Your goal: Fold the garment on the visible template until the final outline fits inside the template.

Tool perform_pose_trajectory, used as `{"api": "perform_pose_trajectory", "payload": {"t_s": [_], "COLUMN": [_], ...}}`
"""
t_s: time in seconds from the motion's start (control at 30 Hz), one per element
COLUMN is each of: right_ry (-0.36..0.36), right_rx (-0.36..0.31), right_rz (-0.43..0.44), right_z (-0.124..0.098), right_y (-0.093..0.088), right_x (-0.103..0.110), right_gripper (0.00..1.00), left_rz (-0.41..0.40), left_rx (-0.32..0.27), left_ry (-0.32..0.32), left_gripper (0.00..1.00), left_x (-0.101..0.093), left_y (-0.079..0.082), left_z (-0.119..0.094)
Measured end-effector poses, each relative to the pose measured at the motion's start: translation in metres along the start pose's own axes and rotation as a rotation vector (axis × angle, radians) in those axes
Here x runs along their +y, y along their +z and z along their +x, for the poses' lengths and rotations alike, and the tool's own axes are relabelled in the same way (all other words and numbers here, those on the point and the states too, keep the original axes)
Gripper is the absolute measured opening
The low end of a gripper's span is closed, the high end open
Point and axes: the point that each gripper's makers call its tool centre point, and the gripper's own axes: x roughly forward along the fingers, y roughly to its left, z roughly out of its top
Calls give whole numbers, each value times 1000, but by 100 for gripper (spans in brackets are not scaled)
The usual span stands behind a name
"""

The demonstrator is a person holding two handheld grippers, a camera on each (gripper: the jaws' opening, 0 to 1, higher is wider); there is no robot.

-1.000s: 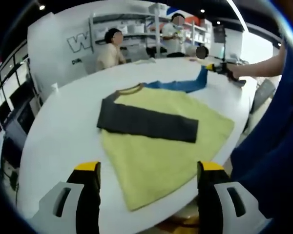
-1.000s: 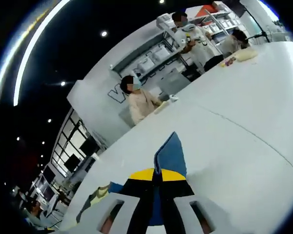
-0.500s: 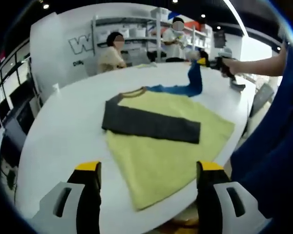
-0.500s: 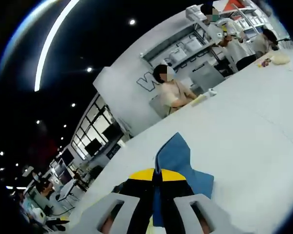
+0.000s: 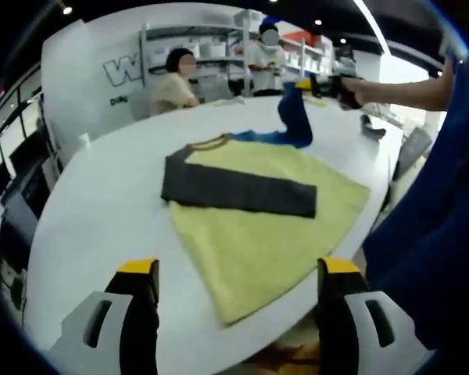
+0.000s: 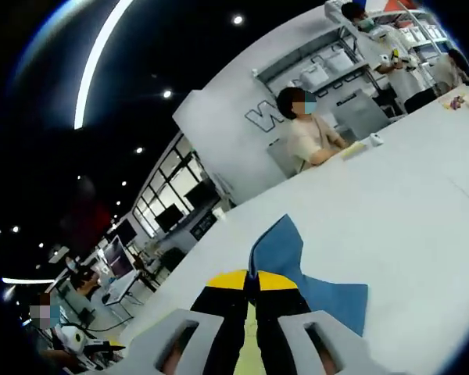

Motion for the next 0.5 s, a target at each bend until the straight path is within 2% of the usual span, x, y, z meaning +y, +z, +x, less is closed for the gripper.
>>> {"api": "perform_pose_trajectory", "payload": {"t_s": [0.33,0.4,0.5], "right_ry": [77,103,129], "right_rx": [47,66,86], "right_rz": [-21,-33,-46], "right_z": [23,31,31], "right_y": [-11,-21,-23], "right_x": [34,57,65], "right_gripper": [0,0,0], "left_rz": [-16,-19,-23], "left_rx": [2,2,5], "left_ry": [-9,-9,-12], "left_gripper": [79,78,79], "left_x": [4,7,7], "left_y": [-10,-12,-13], "left_z": [0,0,1]}}
